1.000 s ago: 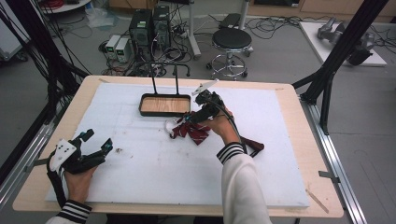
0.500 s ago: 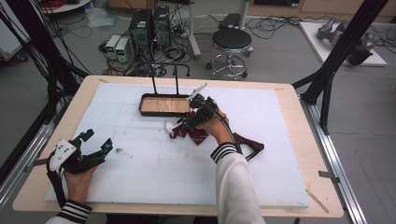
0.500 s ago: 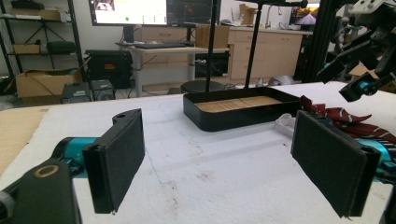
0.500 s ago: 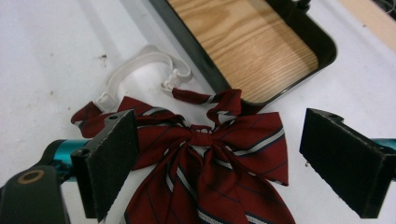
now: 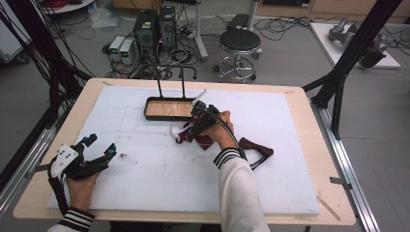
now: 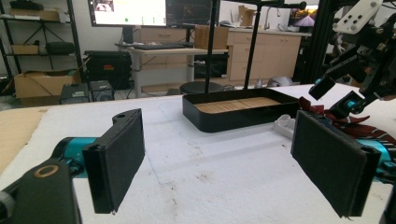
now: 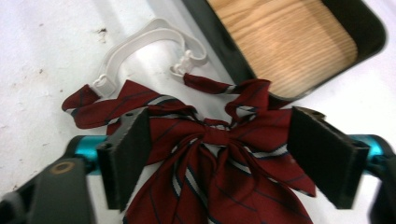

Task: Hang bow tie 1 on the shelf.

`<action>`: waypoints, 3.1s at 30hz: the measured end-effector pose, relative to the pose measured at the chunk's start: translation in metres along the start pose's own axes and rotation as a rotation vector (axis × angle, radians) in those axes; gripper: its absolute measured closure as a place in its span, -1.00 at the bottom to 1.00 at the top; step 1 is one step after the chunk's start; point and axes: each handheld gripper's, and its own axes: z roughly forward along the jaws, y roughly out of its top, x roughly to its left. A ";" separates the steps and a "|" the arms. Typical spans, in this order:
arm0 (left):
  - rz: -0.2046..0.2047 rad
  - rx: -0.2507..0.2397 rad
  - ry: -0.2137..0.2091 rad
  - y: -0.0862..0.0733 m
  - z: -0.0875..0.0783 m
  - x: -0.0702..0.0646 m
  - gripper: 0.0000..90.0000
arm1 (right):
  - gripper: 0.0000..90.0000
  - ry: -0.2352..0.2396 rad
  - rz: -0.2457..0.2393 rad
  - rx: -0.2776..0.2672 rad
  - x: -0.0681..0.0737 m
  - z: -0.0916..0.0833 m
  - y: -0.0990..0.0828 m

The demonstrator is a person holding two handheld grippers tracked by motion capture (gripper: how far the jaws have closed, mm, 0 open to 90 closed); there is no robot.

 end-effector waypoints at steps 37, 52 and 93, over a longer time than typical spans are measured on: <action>-0.006 -0.001 -0.004 0.000 0.000 0.001 -0.60 | 0.17 0.032 0.047 0.139 -0.007 0.020 0.006; -0.009 -0.001 -0.006 0.000 0.000 0.001 -0.60 | 0.51 0.015 0.055 0.134 -0.005 0.019 0.006; -0.010 0.005 -0.006 0.000 0.000 0.001 -0.60 | 0.52 -0.136 -0.054 -0.083 0.008 -0.047 0.014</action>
